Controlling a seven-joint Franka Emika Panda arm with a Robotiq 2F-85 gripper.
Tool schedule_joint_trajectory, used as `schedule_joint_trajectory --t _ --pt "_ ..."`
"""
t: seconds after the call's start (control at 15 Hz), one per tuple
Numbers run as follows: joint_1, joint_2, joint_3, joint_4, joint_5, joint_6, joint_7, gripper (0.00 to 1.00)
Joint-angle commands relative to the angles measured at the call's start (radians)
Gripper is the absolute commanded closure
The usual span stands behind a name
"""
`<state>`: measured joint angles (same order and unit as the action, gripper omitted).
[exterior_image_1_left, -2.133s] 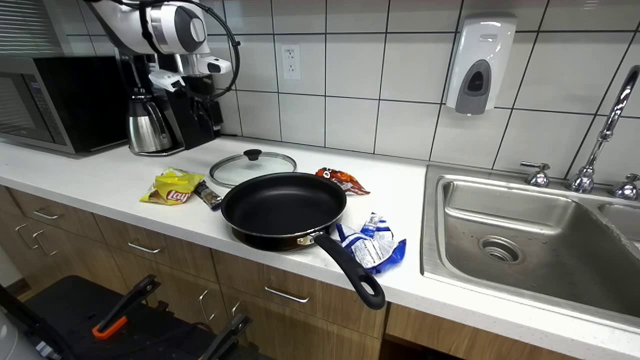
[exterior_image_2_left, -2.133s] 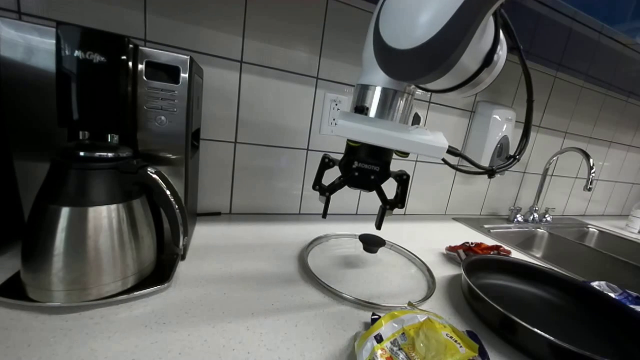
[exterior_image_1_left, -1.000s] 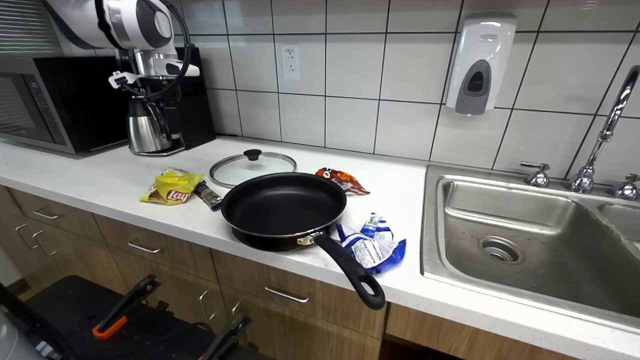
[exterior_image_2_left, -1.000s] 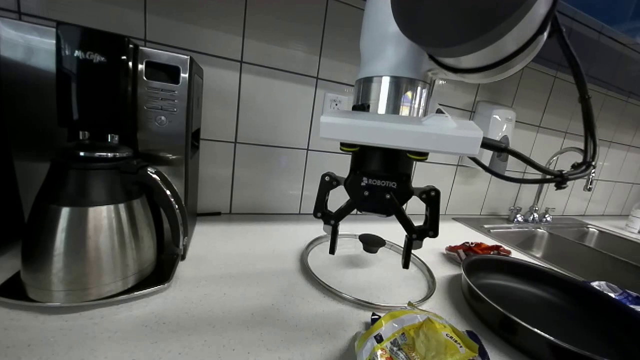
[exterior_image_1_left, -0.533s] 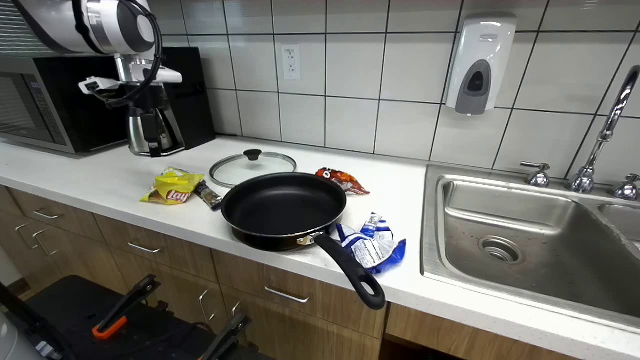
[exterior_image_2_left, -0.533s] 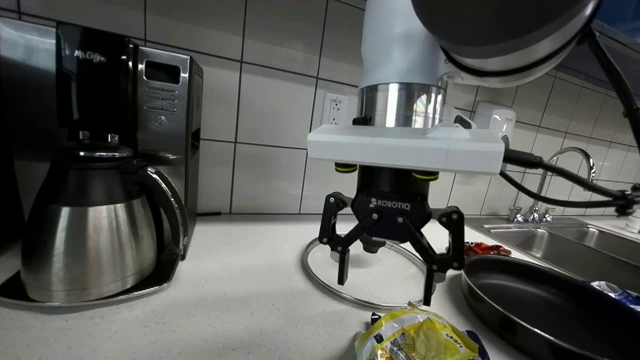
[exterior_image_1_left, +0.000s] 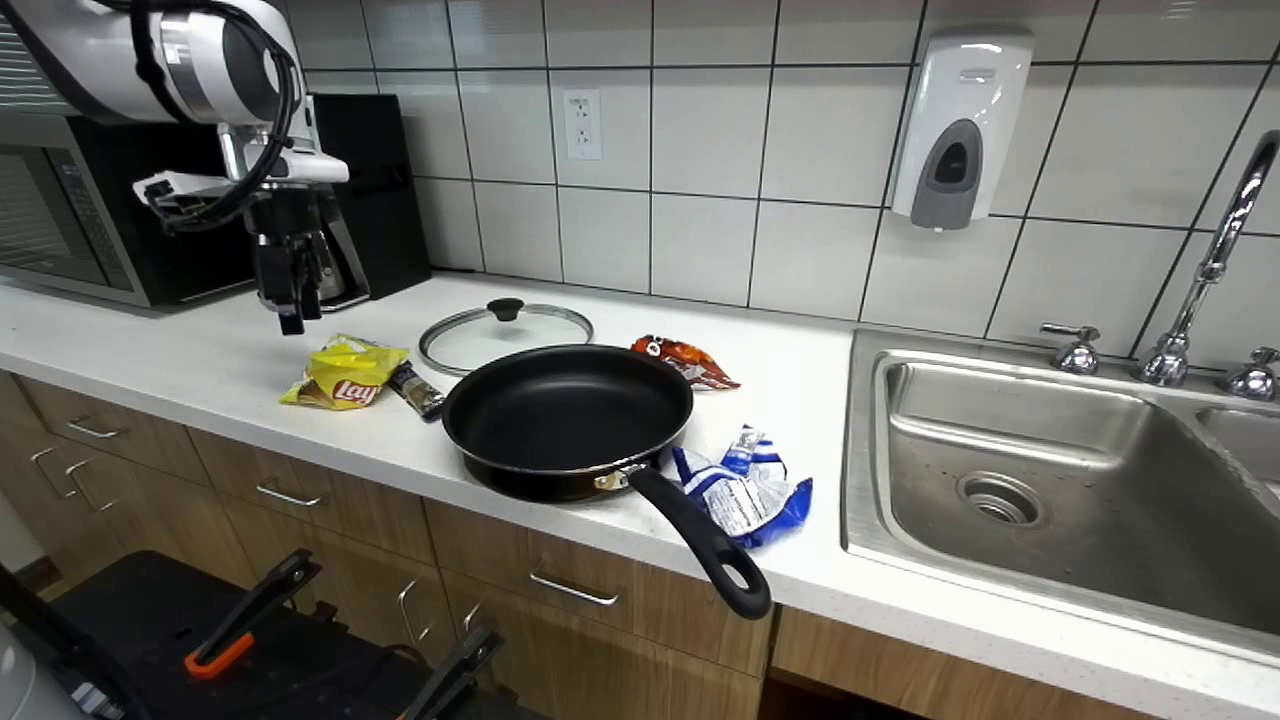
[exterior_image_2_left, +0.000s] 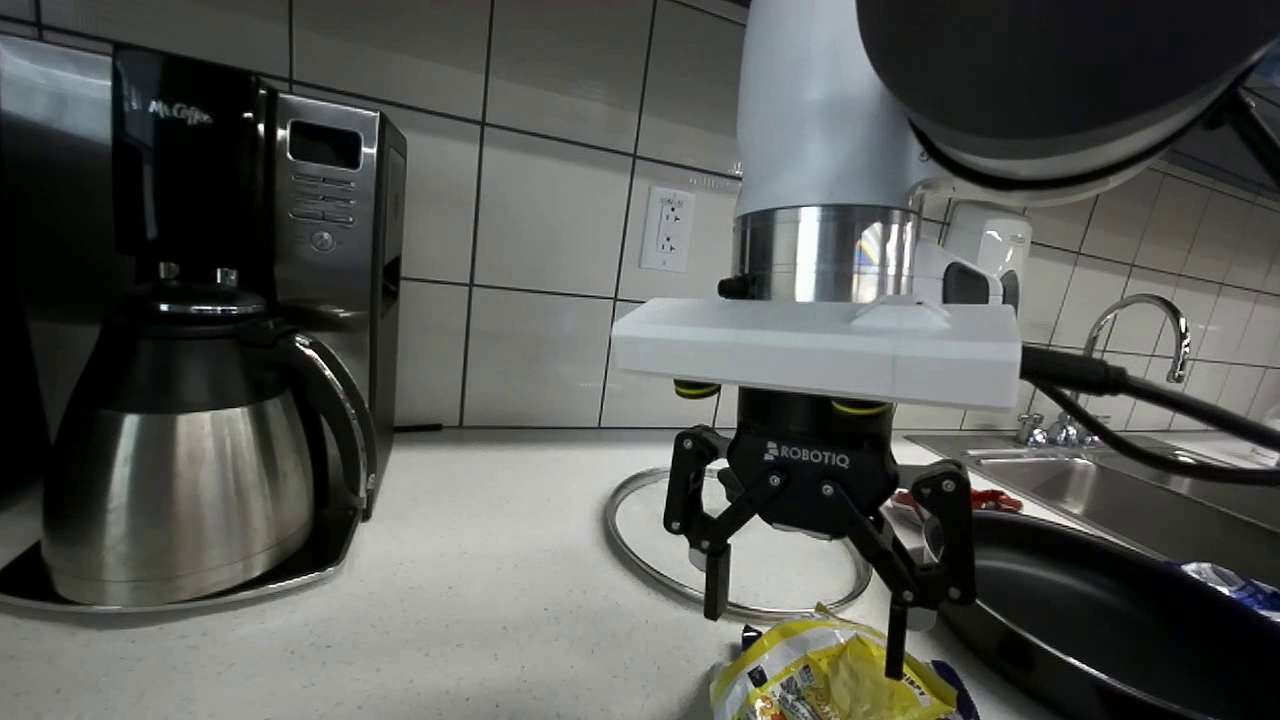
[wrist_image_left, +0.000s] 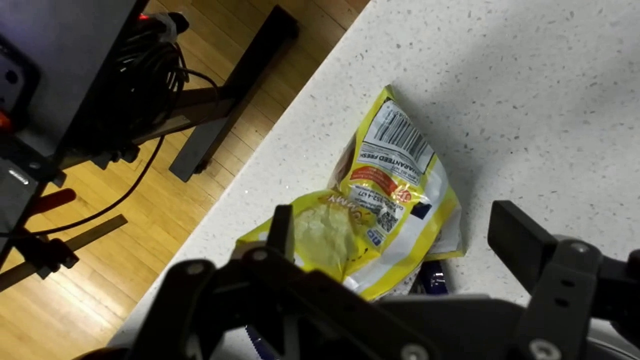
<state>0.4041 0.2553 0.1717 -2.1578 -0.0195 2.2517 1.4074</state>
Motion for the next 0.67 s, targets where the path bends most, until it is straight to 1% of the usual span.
schedule_joint_trajectory --t 0.0,0.27,0.6 --pt "-0.013 -0.005 0.005 -0.003 -0.01 0.022 0.053 0.0" --pt "-0.017 0.019 -0.007 0.01 -0.025 0.03 0.084 0.0" --pt "-0.018 0.06 -0.02 0.048 -0.035 0.025 0.092 0.0"
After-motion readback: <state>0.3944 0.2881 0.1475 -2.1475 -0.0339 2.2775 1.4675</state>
